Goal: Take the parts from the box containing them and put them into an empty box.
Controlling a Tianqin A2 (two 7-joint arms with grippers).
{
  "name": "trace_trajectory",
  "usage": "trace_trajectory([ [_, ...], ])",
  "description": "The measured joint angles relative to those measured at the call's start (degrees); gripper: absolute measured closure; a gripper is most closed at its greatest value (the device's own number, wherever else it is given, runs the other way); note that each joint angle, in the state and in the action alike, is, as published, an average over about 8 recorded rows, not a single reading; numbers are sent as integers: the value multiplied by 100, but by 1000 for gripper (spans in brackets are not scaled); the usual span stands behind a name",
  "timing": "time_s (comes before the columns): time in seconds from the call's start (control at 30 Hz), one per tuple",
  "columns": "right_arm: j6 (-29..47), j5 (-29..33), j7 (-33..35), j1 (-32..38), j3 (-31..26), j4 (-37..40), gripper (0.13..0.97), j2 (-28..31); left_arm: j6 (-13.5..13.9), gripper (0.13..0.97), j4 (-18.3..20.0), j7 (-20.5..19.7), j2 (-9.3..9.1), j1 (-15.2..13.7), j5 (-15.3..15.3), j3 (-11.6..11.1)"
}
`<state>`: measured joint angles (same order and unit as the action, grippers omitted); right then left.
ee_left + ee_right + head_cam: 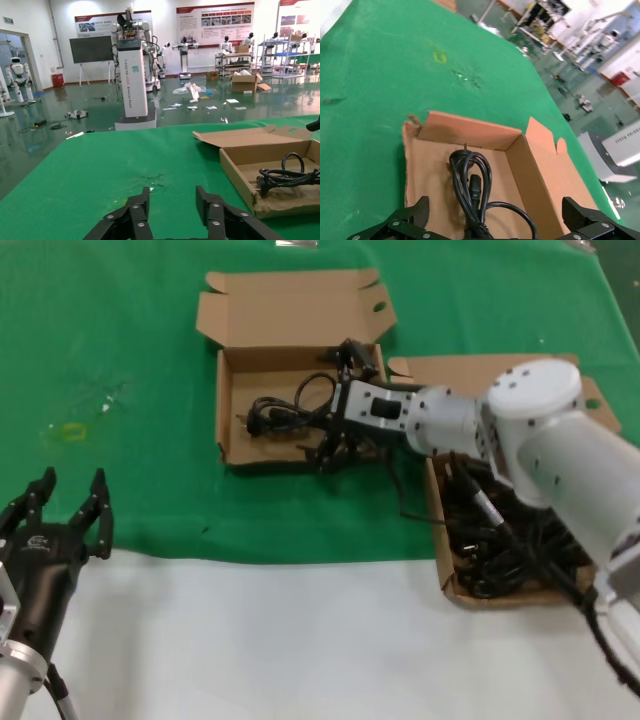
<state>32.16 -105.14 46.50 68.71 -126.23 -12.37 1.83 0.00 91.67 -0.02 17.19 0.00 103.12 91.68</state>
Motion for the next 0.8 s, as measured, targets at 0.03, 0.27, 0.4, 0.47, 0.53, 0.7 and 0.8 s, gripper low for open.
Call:
trace_trajectory([
  [0.03,-46,3,-67,-95,48,-110,188,21,0,826,0,0,0,0,0,0],
  [0.27,-380,24,-549,-802,407,-933,158,180,0,676,0,0,0,0,1,0],
  [0.4,-572,36,-827,-1213,613,-1407,141,272,0,598,0,0,0,0,0,0],
  [0.47,-667,42,-965,-1421,718,-1647,133,318,0,541,0,0,0,0,0,0],
  [0.53,-762,47,-1103,-1625,820,-1882,129,364,0,485,0,0,0,0,0,0],
  [0.7,-1002,62,-1447,-2136,1077,-2471,129,478,0,386,0,0,0,0,0,0],
  [0.8,-1147,72,-1657,-2444,1231,-2825,129,546,0,322,0,1,0,0,0,0],
])
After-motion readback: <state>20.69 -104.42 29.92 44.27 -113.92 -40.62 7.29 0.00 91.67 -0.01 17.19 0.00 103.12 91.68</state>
